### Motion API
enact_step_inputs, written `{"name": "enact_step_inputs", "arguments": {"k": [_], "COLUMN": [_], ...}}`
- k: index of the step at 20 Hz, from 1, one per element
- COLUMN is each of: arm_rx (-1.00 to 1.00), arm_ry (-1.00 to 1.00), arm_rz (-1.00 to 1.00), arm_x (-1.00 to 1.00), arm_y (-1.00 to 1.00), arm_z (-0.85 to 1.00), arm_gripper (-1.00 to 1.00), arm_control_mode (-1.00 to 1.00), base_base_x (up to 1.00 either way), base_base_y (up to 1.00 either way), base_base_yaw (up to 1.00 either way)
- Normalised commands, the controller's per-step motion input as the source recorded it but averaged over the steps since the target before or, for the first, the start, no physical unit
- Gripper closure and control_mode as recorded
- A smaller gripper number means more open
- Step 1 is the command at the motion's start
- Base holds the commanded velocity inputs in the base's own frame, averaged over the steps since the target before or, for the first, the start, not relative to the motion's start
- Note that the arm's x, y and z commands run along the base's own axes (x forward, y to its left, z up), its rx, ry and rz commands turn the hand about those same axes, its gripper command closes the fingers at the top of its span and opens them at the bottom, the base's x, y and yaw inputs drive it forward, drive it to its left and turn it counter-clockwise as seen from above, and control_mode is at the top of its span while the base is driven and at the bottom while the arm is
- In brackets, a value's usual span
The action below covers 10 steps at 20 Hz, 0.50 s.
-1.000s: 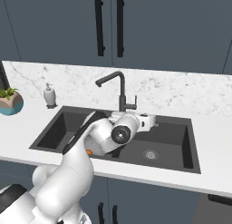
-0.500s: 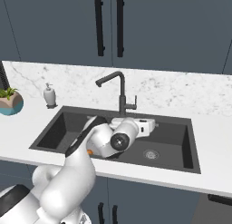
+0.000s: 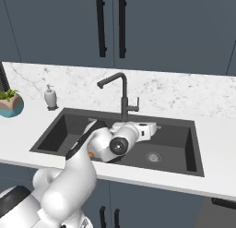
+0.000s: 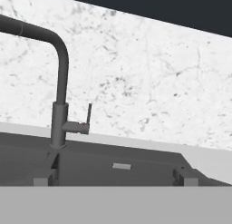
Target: Put the colander in the sink, put the tangerine in the colander, and turn on the sink faucet and pour water over the colander.
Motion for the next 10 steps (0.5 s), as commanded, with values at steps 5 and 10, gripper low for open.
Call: {"name": "enact_step_inputs", "arguments": {"k": [5, 10], "arm_rx": [-0.01, 0.00], "arm_ry": [0.01, 0.00], "arm_rz": [0.00, 0.00], "arm_x": [0.00, 0.28], "arm_y": [0.17, 0.19], "arm_z": [-0.03, 0.00], "arm_gripper": [-1.00, -1.00], "arm_control_mode": [-1.00, -1.00], "base_base_x": [0.00, 0.00], "base_base_y": [0.00, 0.00], "base_base_yaw": [0.00, 0.00]}}
